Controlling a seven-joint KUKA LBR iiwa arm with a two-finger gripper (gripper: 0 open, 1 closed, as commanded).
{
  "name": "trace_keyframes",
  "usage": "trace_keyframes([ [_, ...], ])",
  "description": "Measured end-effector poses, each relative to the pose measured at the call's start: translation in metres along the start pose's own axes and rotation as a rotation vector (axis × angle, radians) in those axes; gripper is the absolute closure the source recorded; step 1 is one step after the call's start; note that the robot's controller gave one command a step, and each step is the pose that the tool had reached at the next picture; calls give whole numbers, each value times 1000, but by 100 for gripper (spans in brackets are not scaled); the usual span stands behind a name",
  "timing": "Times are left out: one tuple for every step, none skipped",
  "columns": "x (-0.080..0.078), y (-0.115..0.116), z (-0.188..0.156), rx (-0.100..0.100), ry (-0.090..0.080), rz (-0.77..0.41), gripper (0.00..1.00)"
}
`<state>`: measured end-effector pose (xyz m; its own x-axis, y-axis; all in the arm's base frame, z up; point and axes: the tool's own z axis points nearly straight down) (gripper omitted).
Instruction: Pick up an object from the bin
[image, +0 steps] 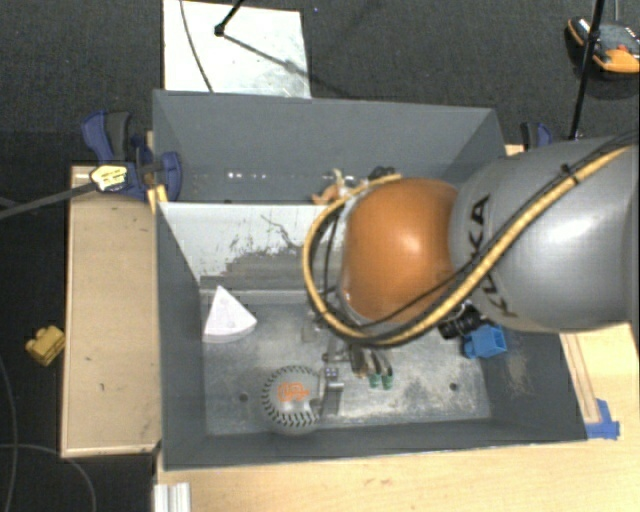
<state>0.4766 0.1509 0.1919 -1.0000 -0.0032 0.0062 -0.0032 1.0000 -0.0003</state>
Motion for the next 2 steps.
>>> trace_keyframes([
  [-2, -1, -4, -2, -8, 6, 0],
  [-3, 20, 67, -3, -10, 99, 0],
])
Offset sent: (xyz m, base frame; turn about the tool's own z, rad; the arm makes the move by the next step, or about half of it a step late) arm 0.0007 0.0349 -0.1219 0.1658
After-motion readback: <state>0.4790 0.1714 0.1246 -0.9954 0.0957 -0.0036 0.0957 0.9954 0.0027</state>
